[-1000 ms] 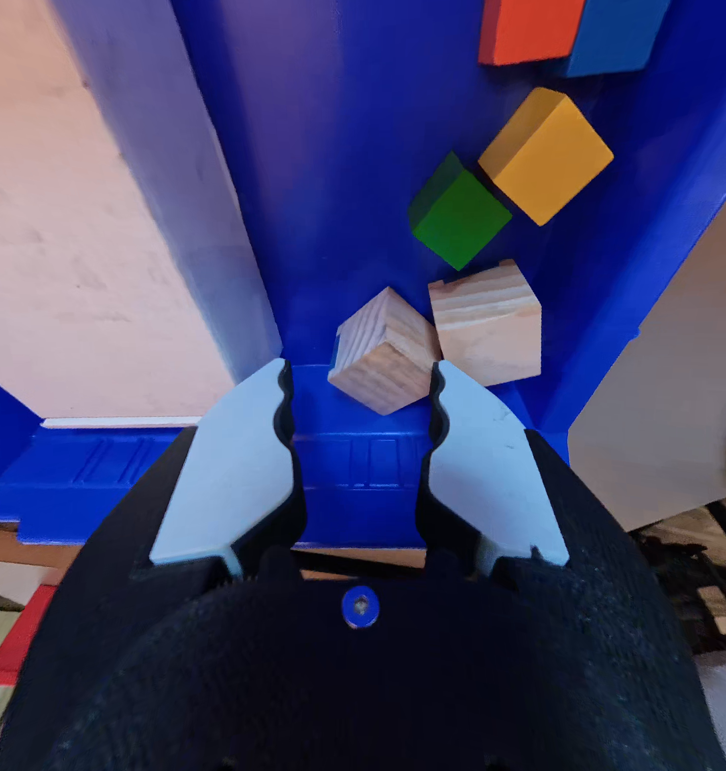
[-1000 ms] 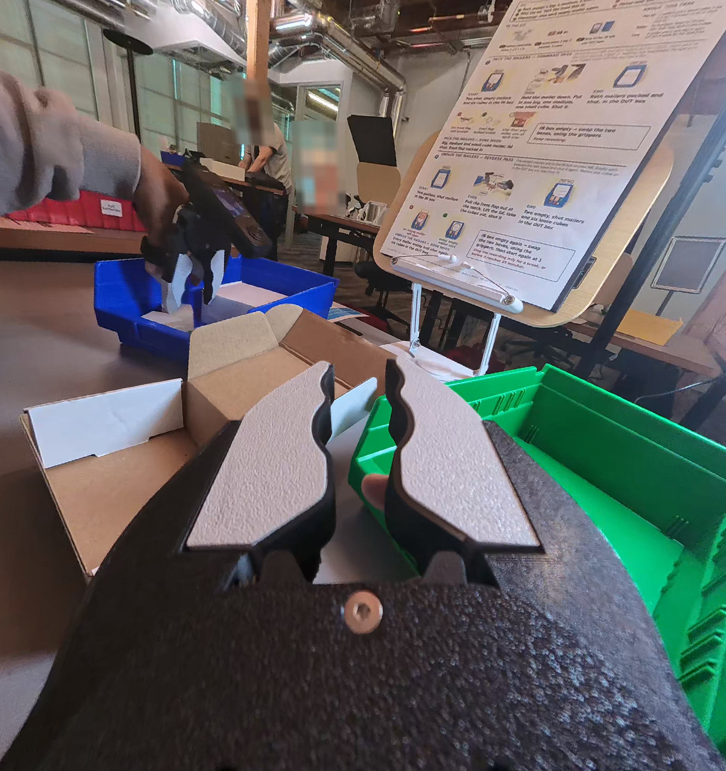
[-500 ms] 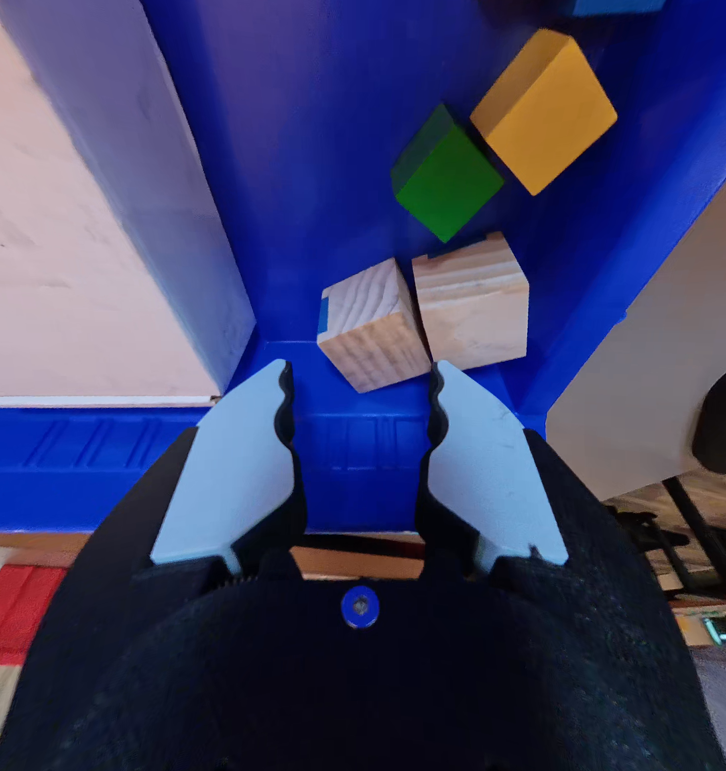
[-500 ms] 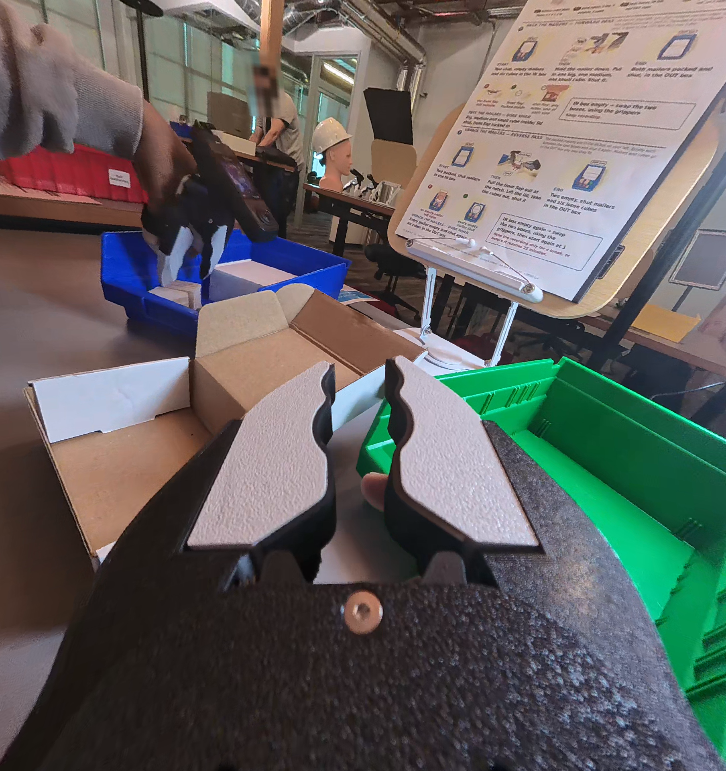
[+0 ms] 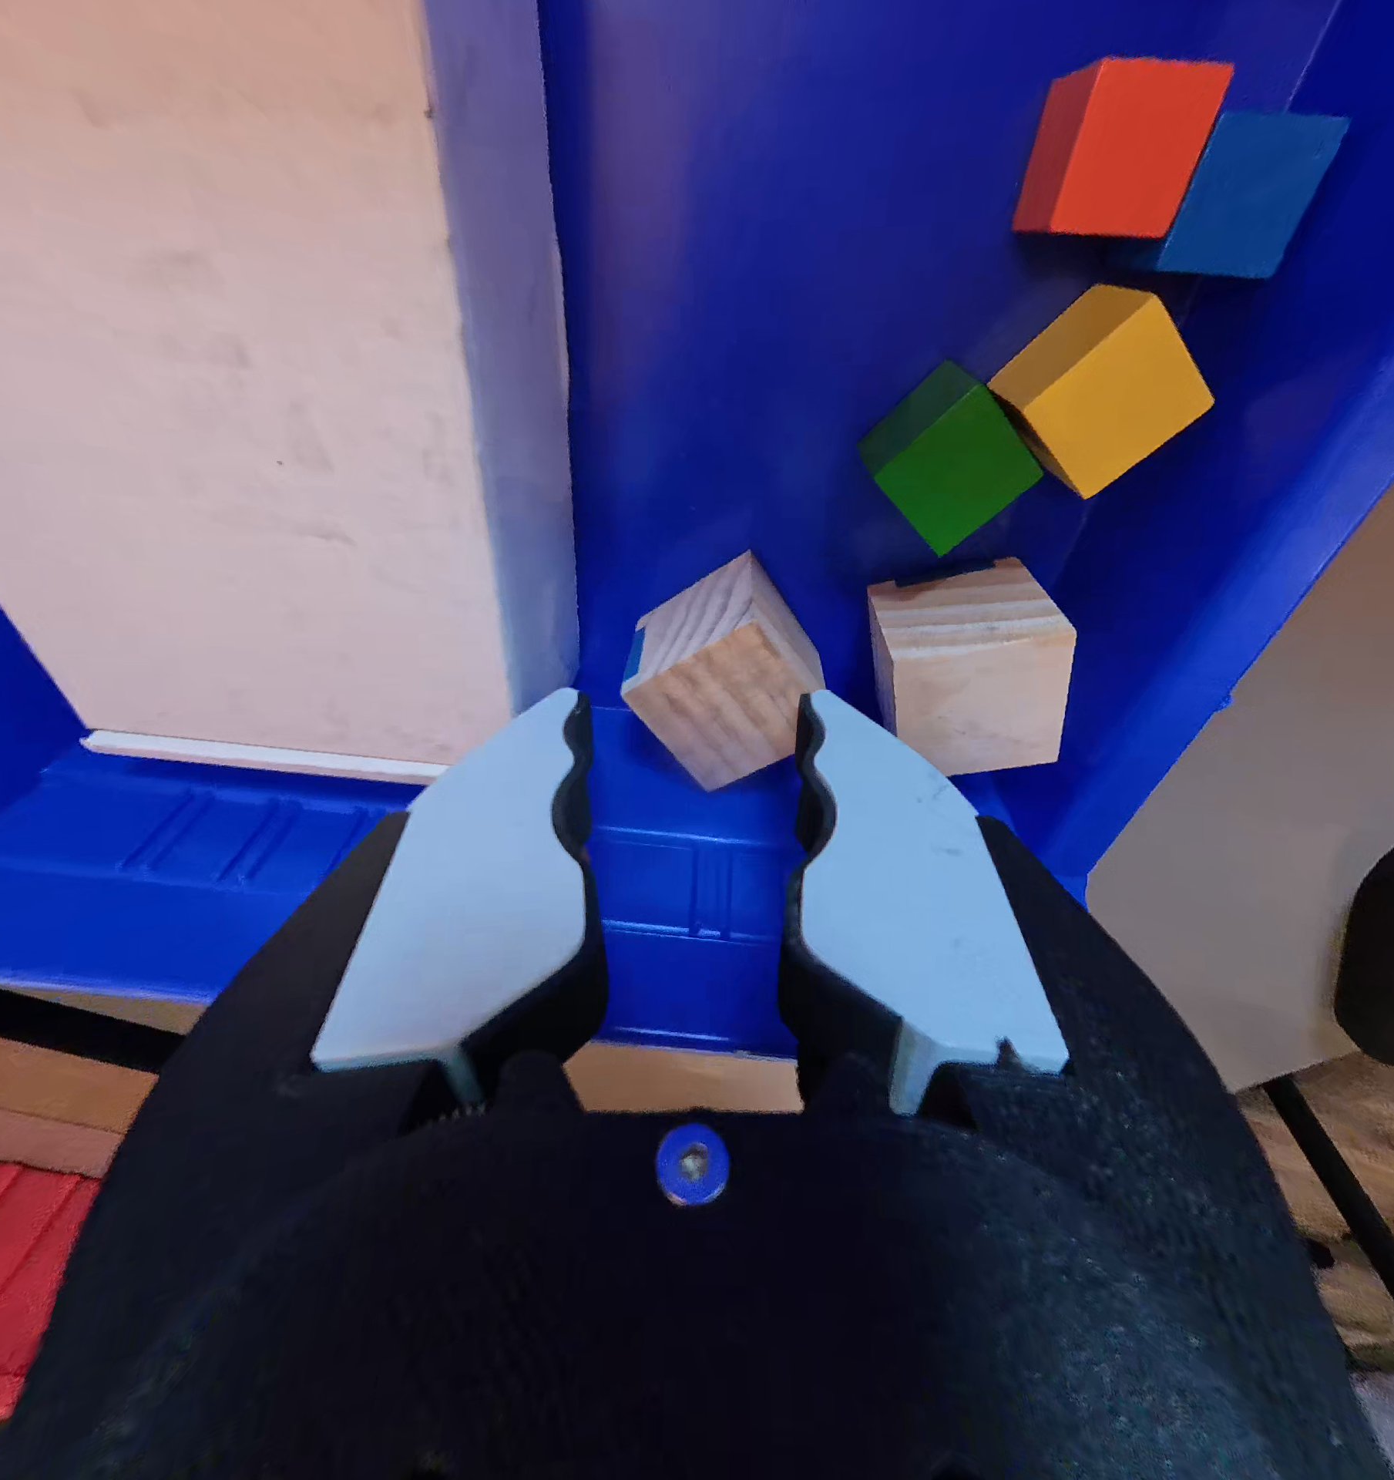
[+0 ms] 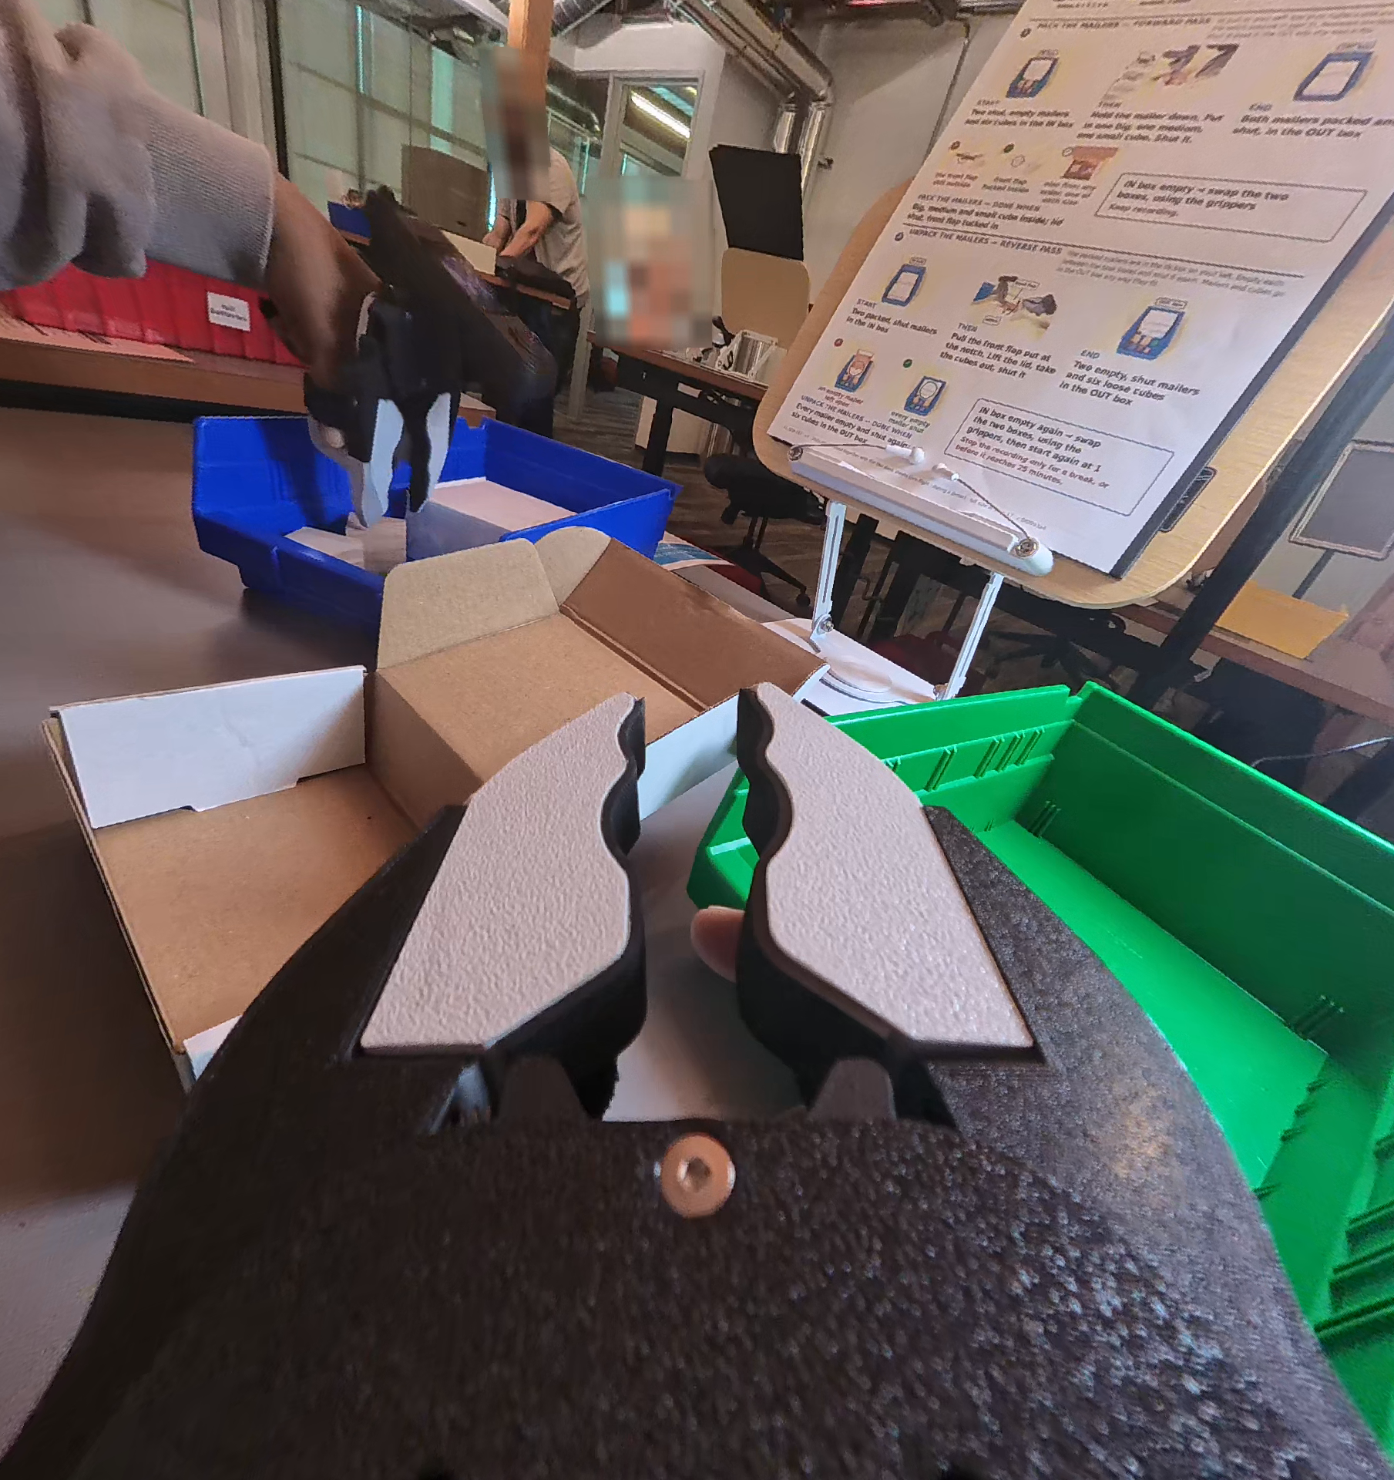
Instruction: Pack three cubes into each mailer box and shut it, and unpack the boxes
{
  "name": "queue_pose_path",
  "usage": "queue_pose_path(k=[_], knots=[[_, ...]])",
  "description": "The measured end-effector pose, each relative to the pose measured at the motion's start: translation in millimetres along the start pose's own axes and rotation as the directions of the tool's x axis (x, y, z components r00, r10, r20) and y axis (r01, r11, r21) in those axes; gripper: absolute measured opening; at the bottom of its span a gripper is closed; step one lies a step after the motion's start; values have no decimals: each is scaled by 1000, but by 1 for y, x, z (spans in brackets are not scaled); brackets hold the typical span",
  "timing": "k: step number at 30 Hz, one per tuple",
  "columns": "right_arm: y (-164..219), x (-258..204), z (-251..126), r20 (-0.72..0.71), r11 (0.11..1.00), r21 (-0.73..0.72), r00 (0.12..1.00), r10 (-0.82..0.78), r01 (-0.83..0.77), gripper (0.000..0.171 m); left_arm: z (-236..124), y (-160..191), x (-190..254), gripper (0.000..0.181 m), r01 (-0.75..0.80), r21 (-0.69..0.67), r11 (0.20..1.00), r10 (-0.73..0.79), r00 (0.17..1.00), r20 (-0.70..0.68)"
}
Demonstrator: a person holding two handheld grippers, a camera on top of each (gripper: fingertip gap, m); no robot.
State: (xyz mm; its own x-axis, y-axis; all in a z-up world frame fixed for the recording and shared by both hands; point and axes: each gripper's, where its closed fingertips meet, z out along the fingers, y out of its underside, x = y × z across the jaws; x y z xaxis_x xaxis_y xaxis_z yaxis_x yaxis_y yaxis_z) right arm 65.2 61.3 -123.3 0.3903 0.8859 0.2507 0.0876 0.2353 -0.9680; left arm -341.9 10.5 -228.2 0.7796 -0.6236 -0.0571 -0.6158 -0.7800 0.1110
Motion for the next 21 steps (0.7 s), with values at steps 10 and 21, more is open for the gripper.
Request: queue_pose_path(k=[10,21], knots=[[5,-2,2,6,1000,-17,1000,-6,6,21,2,6,7,67,-392,-127,911,409,898,162],[5,0,1,4,1000,-20,1000,-7,7,20,15,0,8,47,-361,-157,919,383,911,150]])
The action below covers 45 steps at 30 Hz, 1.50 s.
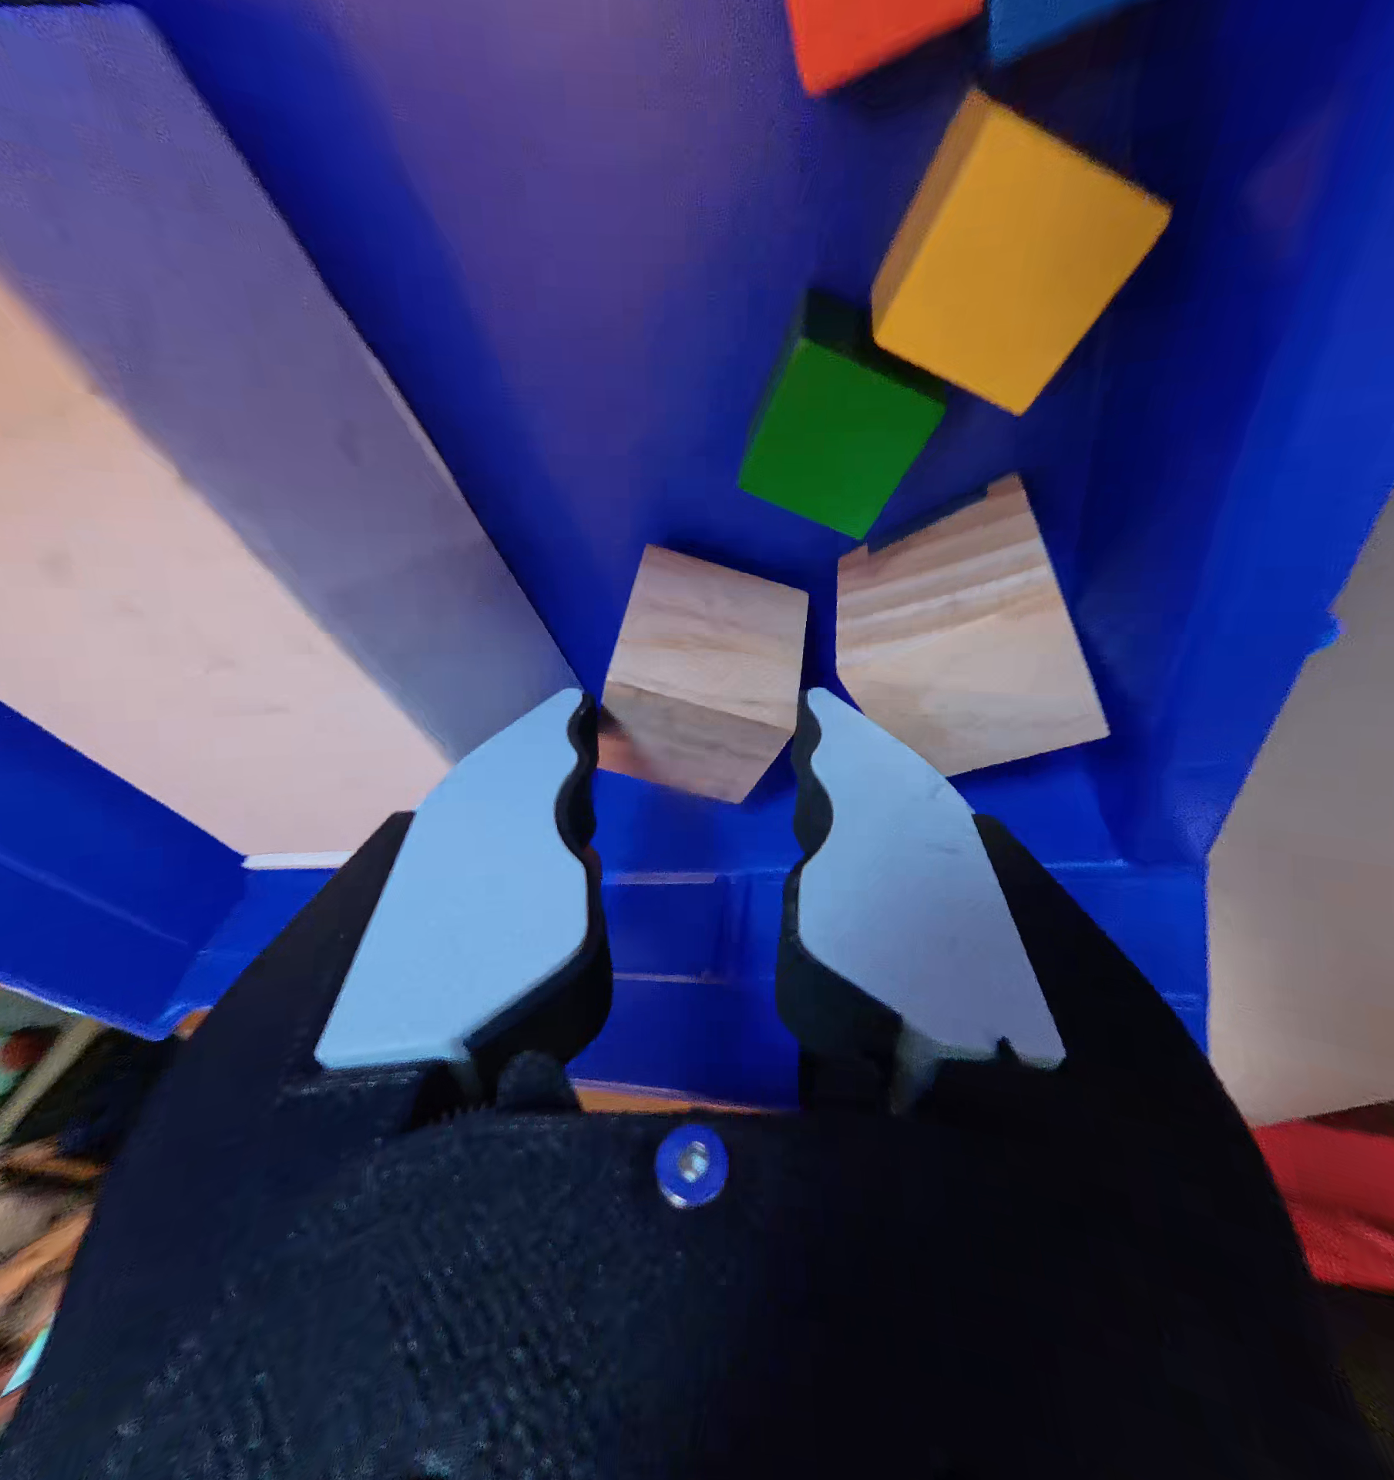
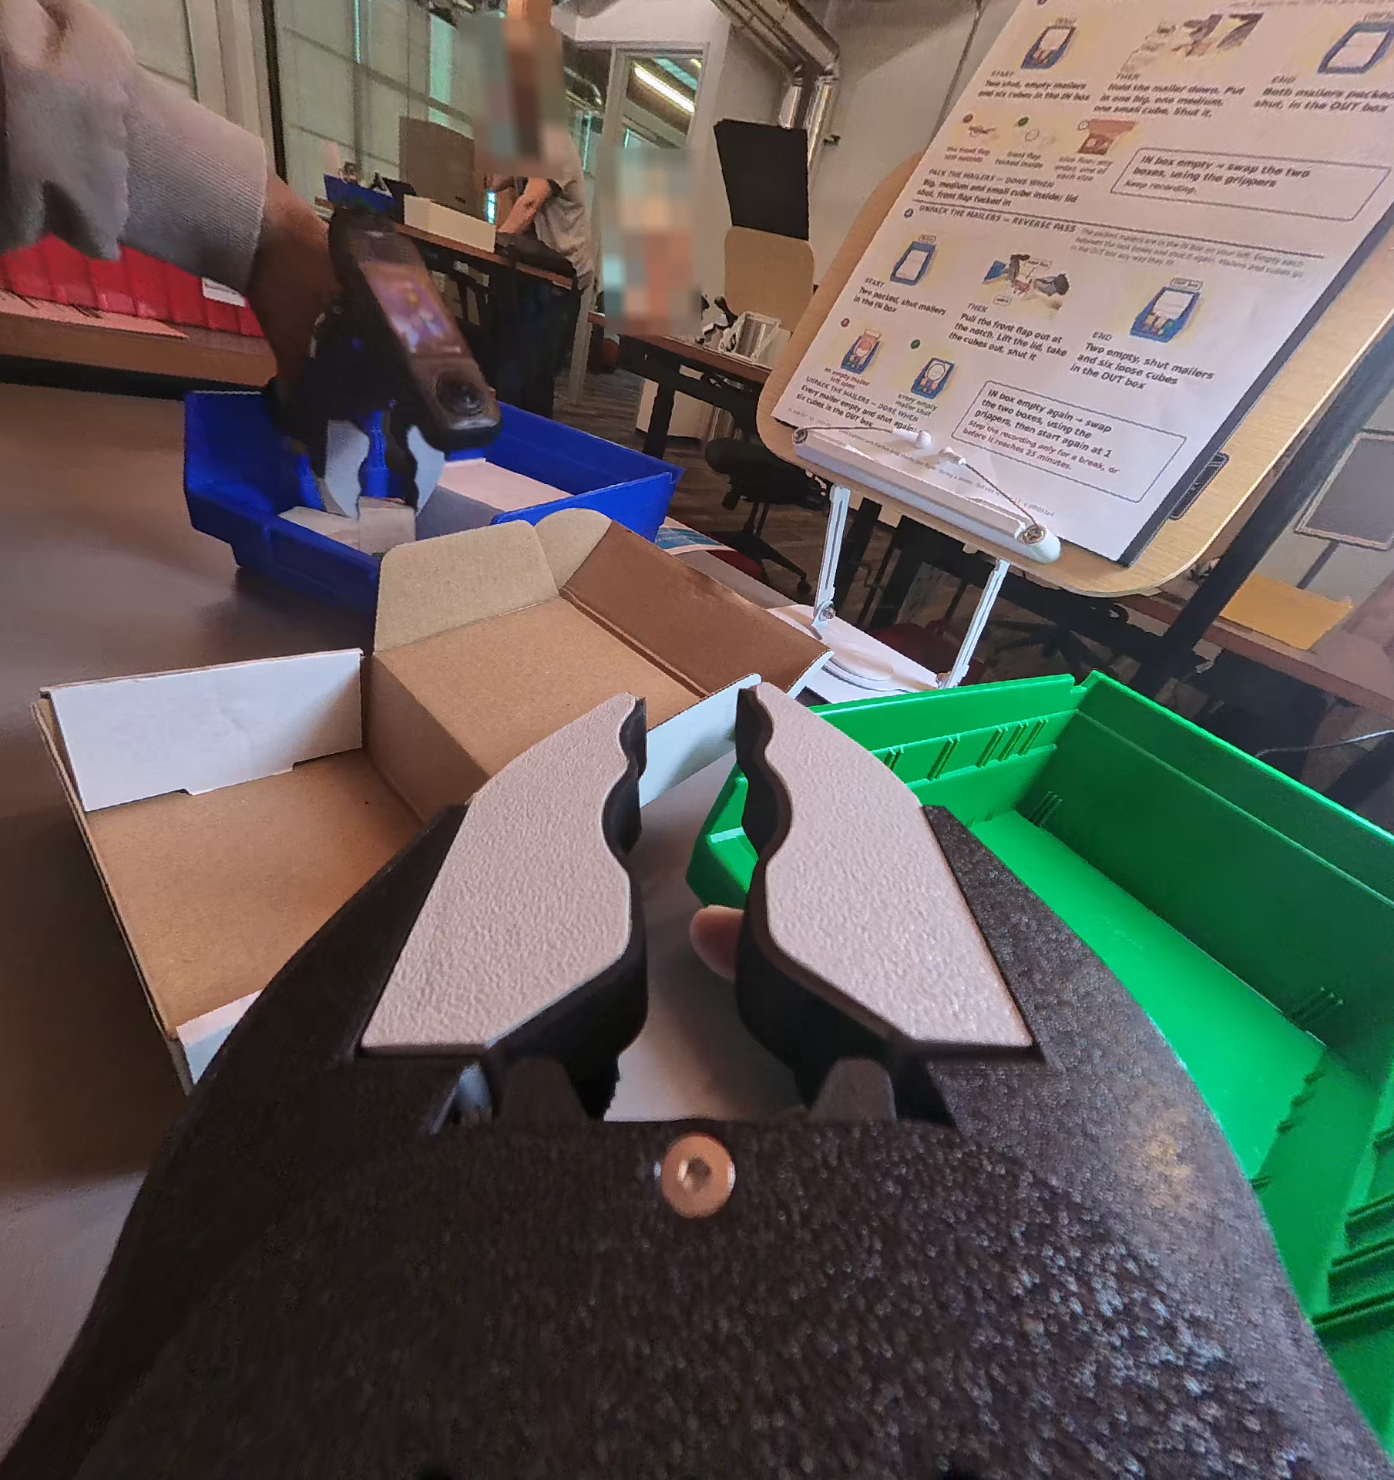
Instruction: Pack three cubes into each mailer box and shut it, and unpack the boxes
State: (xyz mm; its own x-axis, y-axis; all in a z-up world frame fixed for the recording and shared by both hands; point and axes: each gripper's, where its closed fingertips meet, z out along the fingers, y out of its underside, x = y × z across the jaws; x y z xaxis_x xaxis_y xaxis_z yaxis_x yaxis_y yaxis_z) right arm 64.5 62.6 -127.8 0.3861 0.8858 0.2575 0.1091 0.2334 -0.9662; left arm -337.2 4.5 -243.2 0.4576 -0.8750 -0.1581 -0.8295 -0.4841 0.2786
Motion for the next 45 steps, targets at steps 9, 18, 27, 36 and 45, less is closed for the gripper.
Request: queue_pose_path(k=[9,18,27,36,45], knots=[[2,-3,1,14,1000,-10,1000,-5,5,20,-9,-14,-6,53,248,249,936,-220,966,-133],[6,-7,3,26,1000,-27,1000,-2,2,20,0,-19,-6,58,222,296,929,-196,974,-115],[4,-6,1,25,1000,-19,1000,-4,4,20,-40,-24,-4,44,157,333,930,-148,988,-53],[0,-1,-1,-10,1000,-9,1000,-10,10,21,-160,-122,80,43,57,571,819,-34,998,-52],[-7,33,-13,-162,998,15,985,63,-62,23,-114,-208,160,43,5,481,877,69,988,-137]])
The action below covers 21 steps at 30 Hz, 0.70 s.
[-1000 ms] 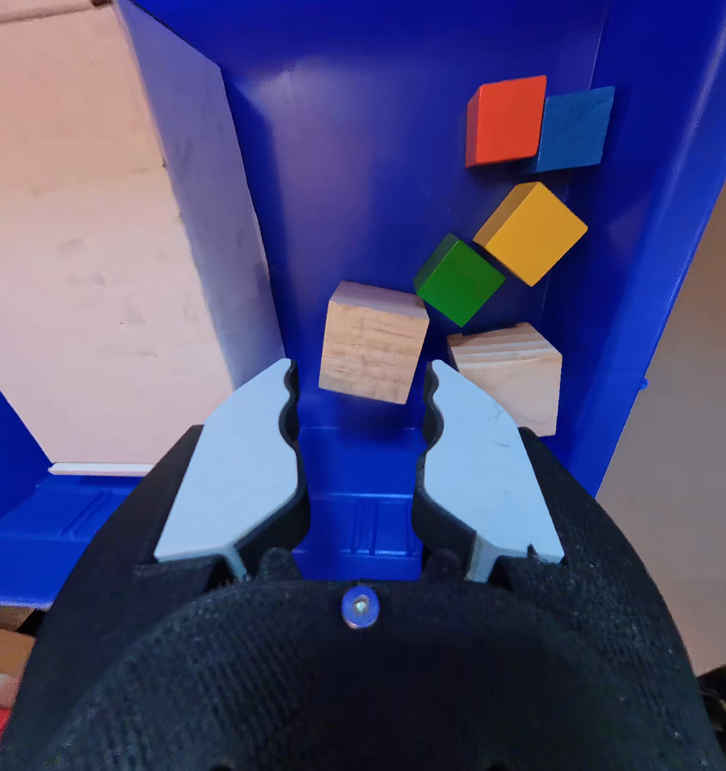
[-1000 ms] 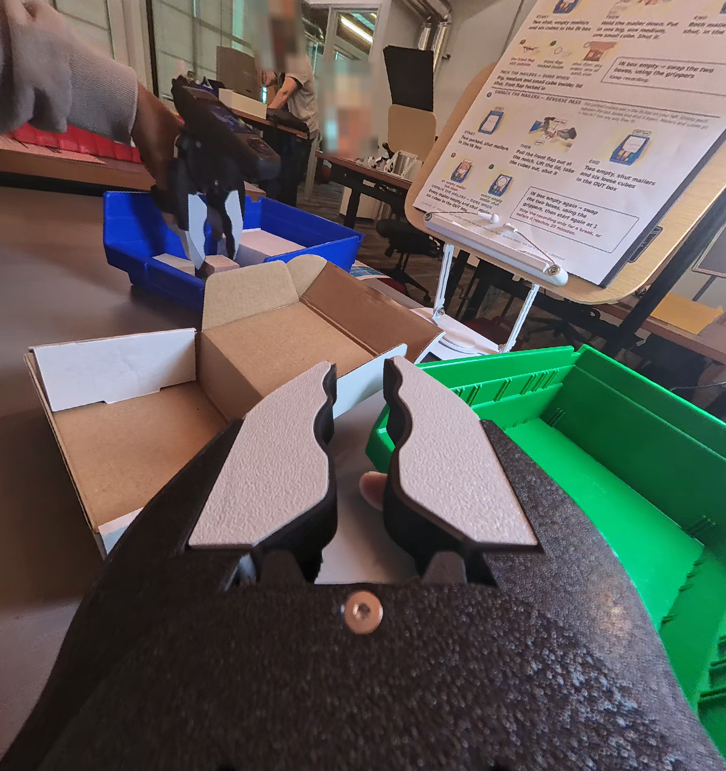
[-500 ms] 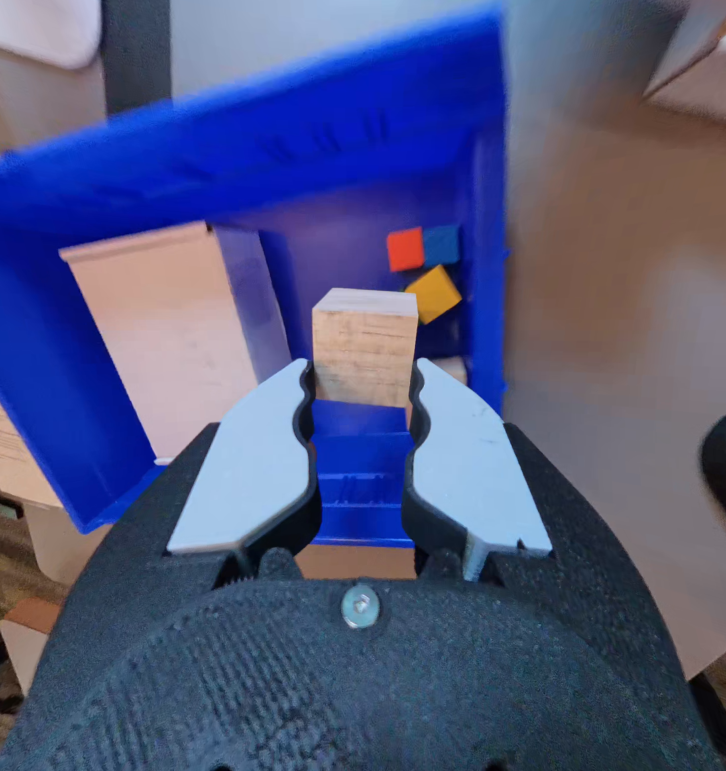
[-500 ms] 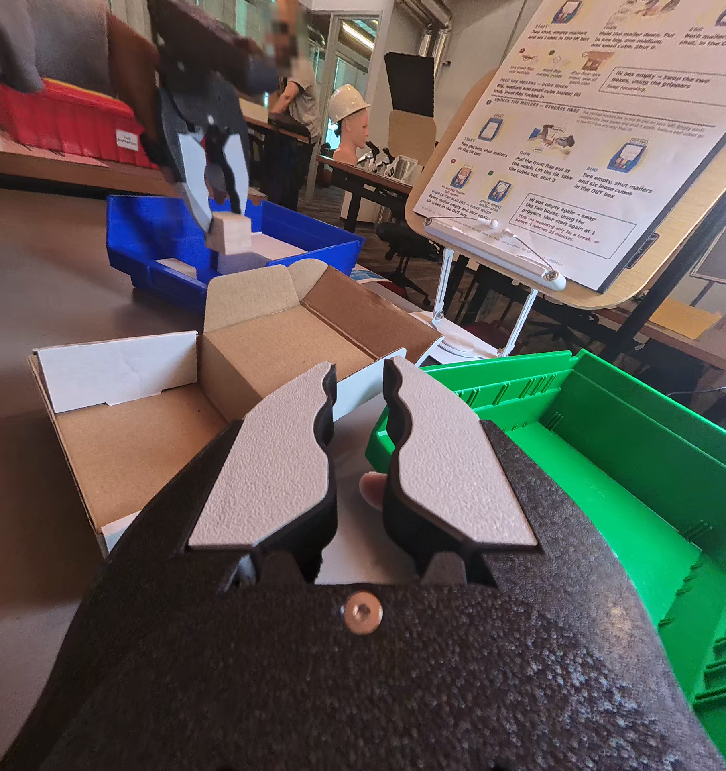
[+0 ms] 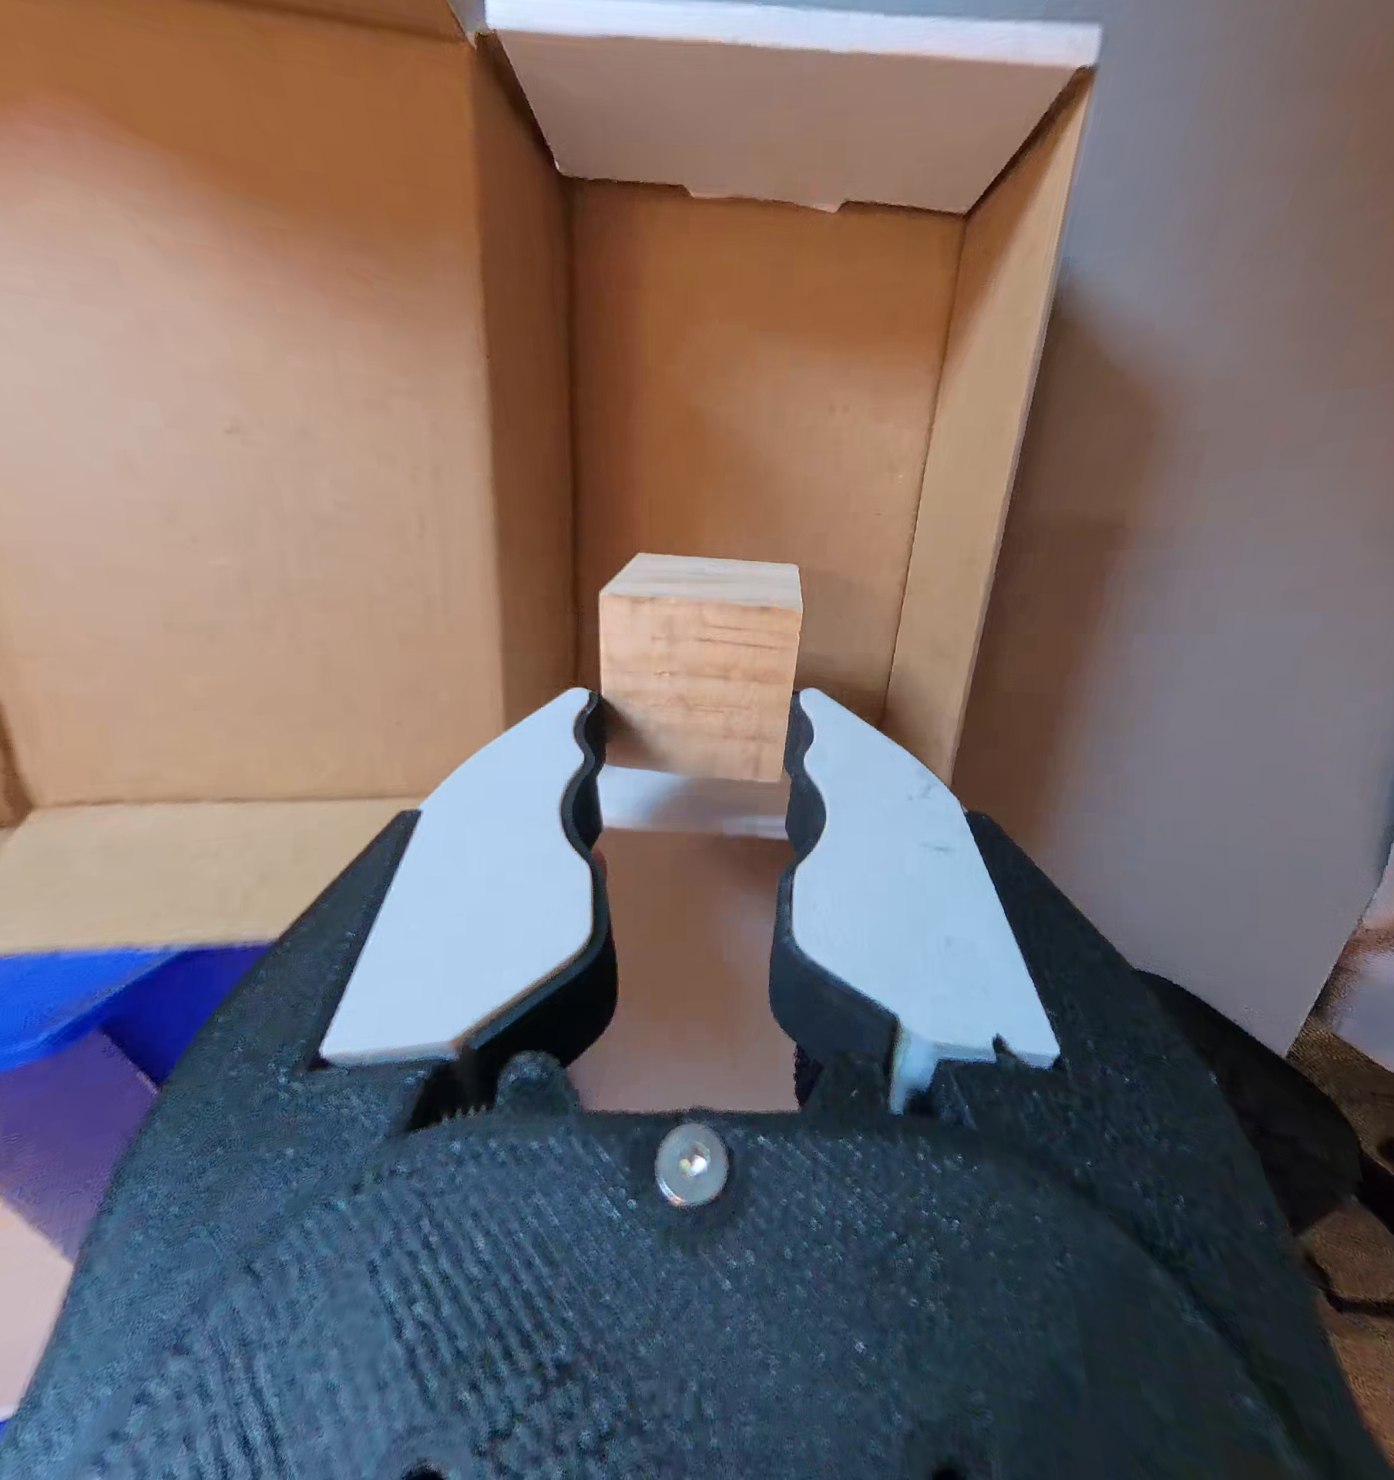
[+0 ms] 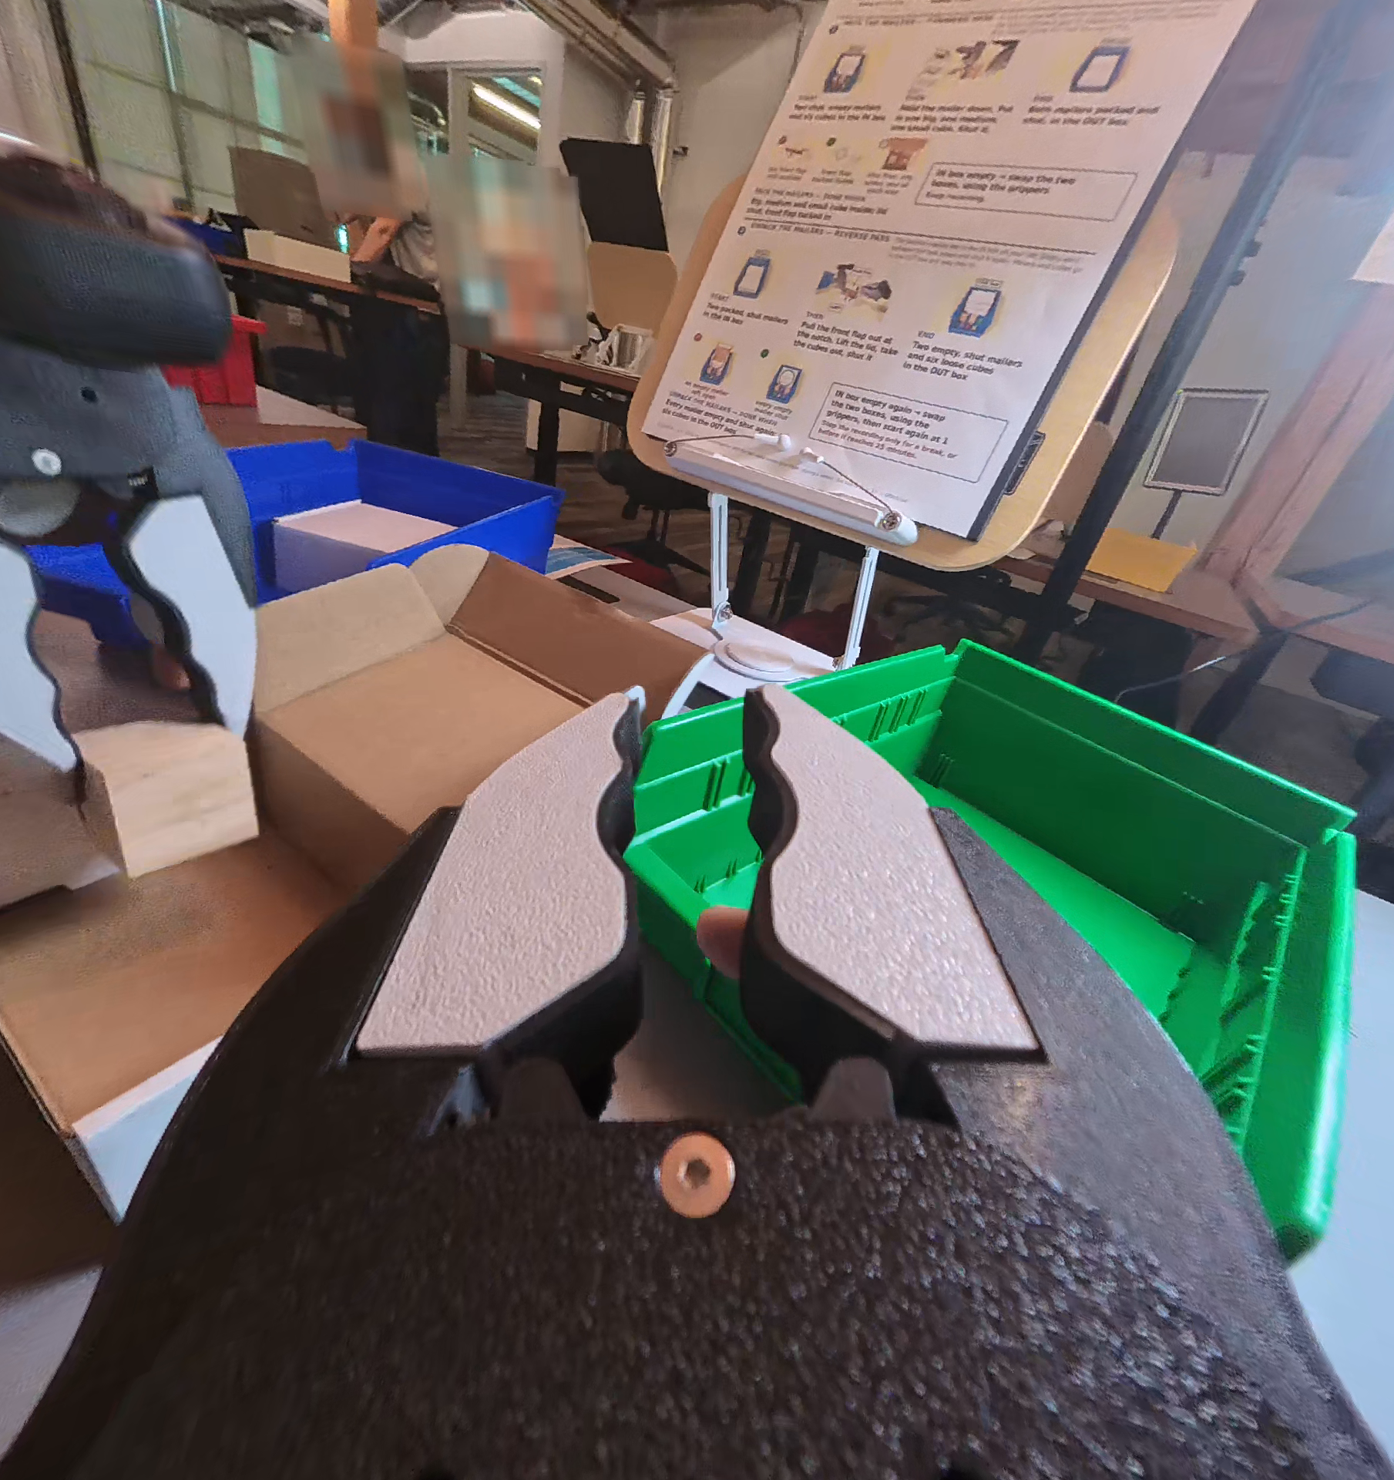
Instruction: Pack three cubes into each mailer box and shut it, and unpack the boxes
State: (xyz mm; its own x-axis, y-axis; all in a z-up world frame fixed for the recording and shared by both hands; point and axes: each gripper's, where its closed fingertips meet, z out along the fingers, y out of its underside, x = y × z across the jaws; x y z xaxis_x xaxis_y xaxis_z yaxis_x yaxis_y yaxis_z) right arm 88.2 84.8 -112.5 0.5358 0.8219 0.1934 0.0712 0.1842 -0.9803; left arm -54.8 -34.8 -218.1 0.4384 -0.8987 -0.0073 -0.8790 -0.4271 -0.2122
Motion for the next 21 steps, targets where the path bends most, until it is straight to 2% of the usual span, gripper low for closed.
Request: queue_pose_path(k=[4,8,13,18,21], knots=[[0,-5,-4,68,1000,-16,998,1,0,27,20,7,-12,43,-3,-89,996,8,999,49],[11,-40,-12,302,993,-118,953,19,18,30,20,3,-20,44,20,-85,996,-13,997,80],[30,-77,-29,540,964,-263,834,108,45,33,22,3,-21,43,-23,-116,993,36,993,114],[41,-96,-46,644,929,-351,750,148,118,45,23,3,-20,43,-51,-127,991,69,988,139],[44,-100,-49,658,920,-362,739,141,147,49,22,3,-19,43,-65,-125,990,83,986,146]])
